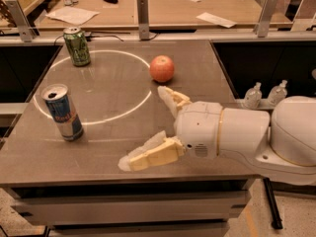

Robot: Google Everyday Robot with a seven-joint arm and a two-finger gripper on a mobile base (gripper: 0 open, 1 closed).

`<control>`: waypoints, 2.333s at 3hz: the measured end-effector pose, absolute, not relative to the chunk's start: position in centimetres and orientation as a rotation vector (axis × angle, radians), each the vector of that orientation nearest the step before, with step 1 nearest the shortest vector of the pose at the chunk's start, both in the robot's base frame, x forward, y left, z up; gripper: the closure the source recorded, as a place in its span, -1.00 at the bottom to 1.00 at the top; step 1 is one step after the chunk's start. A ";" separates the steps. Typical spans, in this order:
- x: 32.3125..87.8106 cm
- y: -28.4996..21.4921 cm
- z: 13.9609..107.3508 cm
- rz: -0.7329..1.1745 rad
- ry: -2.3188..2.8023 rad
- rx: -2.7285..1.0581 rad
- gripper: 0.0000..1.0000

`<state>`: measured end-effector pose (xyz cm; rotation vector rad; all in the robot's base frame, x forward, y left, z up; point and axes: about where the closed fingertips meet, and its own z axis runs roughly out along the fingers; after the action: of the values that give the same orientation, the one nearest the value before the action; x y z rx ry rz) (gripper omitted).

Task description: Knock redbull can over

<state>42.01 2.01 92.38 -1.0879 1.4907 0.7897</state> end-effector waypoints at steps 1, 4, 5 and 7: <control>43.1 4.5 91.5 0.803 1.457 -1.075 -1.00; 44.0 10.9 90.5 0.838 1.370 -1.111 -1.00; 44.4 11.7 89.9 0.881 1.340 -1.107 -1.00; 46.6 14.1 88.7 0.918 1.280 -1.111 -1.00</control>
Offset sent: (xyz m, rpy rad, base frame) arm 0.0295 0.0813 -0.0296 0.0909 -0.0499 0.0474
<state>46.64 14.14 88.71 -1.1105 1.2797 0.9183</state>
